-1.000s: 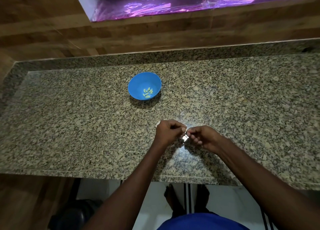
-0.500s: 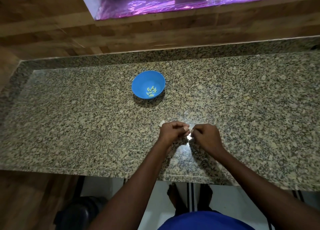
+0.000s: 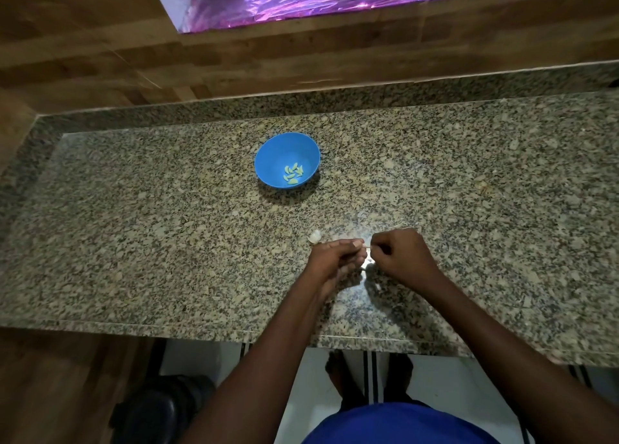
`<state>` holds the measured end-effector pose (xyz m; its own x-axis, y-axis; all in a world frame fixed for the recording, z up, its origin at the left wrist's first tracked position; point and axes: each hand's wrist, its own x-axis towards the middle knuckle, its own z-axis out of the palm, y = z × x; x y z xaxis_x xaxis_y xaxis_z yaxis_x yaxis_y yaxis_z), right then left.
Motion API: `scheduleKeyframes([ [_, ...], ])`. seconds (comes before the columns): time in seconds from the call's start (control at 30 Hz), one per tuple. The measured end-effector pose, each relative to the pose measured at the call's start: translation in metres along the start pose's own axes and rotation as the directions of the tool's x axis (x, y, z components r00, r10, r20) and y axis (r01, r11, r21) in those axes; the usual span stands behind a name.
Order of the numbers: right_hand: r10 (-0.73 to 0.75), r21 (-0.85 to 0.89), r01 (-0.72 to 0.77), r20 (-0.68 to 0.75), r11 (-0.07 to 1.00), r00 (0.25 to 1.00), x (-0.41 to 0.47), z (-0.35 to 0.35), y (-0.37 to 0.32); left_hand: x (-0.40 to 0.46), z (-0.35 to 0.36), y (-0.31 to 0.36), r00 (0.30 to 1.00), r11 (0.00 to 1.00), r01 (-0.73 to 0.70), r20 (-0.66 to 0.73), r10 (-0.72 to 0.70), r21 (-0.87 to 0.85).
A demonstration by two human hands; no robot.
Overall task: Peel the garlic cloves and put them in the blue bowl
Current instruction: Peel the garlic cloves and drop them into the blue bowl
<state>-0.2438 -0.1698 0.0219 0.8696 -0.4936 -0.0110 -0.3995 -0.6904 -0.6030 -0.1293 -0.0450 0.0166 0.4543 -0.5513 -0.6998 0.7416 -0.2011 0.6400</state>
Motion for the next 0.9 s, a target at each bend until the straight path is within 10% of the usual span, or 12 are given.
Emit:
scheduleKeyframes([
  [0.13,-0.005,-0.120,-0.007,-0.094,0.993,0.996,-0.008,0.010,-0.004,0.002,0.003,0.004,0.998,0.992,-0.061,-0.026,0.064,0.109],
  [0.33,0.511,0.558,-0.460,0.073,0.691,0.856,-0.002,0.001,-0.003,0.003,0.001,0.002,0.980,0.954,-0.196,0.014,0.198,0.225],
  [0.53,0.384,0.625,-0.457,0.258,0.633,0.886,-0.001,-0.007,-0.005,0.004,0.002,0.002,0.960,0.905,-0.276,0.058,0.273,0.323],
  [0.7,0.362,0.605,-0.414,0.214,0.680,0.907,-0.003,-0.002,-0.001,0.008,0.000,-0.002,0.950,0.839,-0.302,0.064,0.307,0.453],
  [0.9,0.139,0.036,-0.137,-0.043,0.990,0.989,-0.006,0.008,-0.006,0.008,0.007,-0.005,0.992,0.947,-0.069,-0.082,0.100,0.312],
])
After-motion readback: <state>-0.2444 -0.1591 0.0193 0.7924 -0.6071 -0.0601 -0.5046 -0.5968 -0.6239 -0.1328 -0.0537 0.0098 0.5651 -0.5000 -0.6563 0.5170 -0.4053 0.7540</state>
